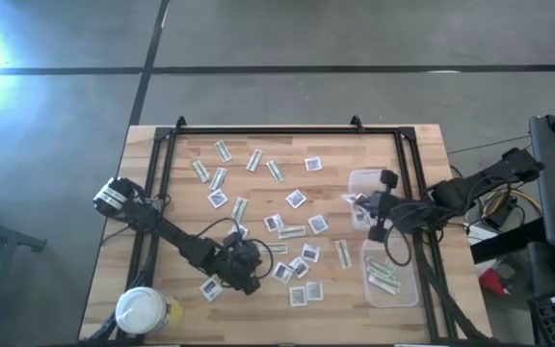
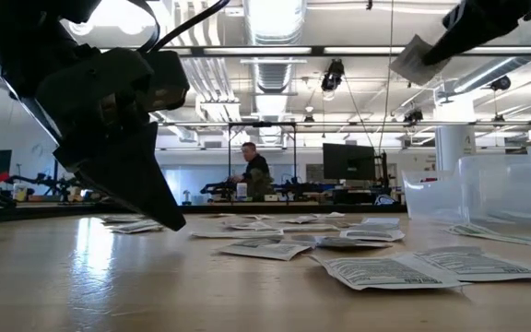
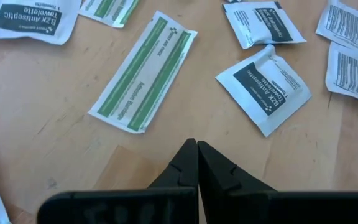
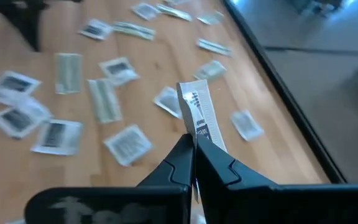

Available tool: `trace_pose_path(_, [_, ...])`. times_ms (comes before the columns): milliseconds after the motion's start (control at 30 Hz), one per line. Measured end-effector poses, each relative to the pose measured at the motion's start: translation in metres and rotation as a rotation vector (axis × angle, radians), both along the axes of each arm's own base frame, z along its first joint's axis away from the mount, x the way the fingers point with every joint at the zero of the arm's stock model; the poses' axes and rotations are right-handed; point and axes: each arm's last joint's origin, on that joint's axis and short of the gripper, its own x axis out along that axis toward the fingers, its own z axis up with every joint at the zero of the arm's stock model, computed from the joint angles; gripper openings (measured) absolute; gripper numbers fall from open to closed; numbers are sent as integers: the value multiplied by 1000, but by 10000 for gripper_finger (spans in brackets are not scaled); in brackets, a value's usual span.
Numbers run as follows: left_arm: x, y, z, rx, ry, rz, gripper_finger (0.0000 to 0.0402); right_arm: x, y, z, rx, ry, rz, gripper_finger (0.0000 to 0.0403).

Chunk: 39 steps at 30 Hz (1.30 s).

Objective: Pick & Place First Aid Supplies
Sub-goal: Put the towelette pack into the top bin

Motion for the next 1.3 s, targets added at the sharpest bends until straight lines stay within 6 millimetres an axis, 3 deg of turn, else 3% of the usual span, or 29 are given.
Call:
trace_pose_path(300, [6,8,1,27,-13,-9,1,-25,-18,-6,50,65,-236,8])
trace_pose_path(633, [14,17,5,60,-51,-31,1,-33,-34,-23,115,126,-486,8])
trace_pose_path(1000, [25,11,18,113,-205,-134,1,-37,-40,-65,221,241,-596,8])
trace_pose_path(1300, [26,12,19,114,-220,-133,1,-33,-39,-76,262,250,-605,8])
